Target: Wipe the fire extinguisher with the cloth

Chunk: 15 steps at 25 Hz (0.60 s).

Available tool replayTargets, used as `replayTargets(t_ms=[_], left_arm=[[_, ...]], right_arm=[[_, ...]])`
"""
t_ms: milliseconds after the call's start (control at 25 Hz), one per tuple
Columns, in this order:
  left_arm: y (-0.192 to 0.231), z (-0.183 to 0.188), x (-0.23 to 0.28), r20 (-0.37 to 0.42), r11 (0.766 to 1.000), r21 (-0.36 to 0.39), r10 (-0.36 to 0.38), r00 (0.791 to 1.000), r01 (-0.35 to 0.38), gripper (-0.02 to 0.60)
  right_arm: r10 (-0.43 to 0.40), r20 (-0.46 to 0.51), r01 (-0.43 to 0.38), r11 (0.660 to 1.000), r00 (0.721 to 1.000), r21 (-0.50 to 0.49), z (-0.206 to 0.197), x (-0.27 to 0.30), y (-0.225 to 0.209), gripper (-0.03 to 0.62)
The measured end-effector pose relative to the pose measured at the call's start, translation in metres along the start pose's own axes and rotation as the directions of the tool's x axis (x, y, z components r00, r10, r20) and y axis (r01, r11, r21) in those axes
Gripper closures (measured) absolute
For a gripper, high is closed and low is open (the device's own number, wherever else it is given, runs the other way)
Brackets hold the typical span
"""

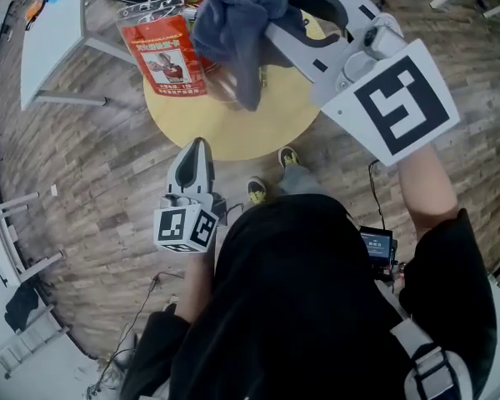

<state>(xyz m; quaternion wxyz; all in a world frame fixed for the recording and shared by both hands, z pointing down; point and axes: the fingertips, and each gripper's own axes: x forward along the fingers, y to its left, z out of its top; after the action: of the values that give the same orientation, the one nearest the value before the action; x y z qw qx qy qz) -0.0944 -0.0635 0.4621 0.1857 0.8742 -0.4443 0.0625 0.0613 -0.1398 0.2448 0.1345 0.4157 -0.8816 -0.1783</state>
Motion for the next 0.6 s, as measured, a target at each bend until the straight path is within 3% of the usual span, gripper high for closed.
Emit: replayTargets(t_ms=[160, 280, 440, 600], left_arm=[[-0.002, 0.000, 0.012, -0.008, 1.000, -0.001, -0.005, 1.000, 0.005, 0.558], [-0.001, 0.003, 0.016, -0.011, 1.000, 0.003, -0.003, 1.000, 0.003, 0.558], [0.001, 0.004, 0.023, -0.018, 1.000, 0.009, 0.004, 1.000, -0.004, 0.558], [0.000, 0.005, 0.026, -0.017, 1.000, 0.007, 0.018, 1.000, -0.017, 0.558]], right_arm=[[0.004, 0.036, -0.008, 0.992, 0.999, 0.125, -0.021, 0.003, -0.001, 0.531], [0.014, -0.037, -0.010, 0.996, 0.999, 0.089, -0.056, 0.004, 0.005, 0.531], [0.065, -0.076, -0.047, 0.974, 0.995, 0.220, -0.111, 0.013, 0.026, 0.531], [0.108, -0.154, -0.078, 0.979, 0.982, 0.190, -0.175, 0.023, 0.054, 0.532]])
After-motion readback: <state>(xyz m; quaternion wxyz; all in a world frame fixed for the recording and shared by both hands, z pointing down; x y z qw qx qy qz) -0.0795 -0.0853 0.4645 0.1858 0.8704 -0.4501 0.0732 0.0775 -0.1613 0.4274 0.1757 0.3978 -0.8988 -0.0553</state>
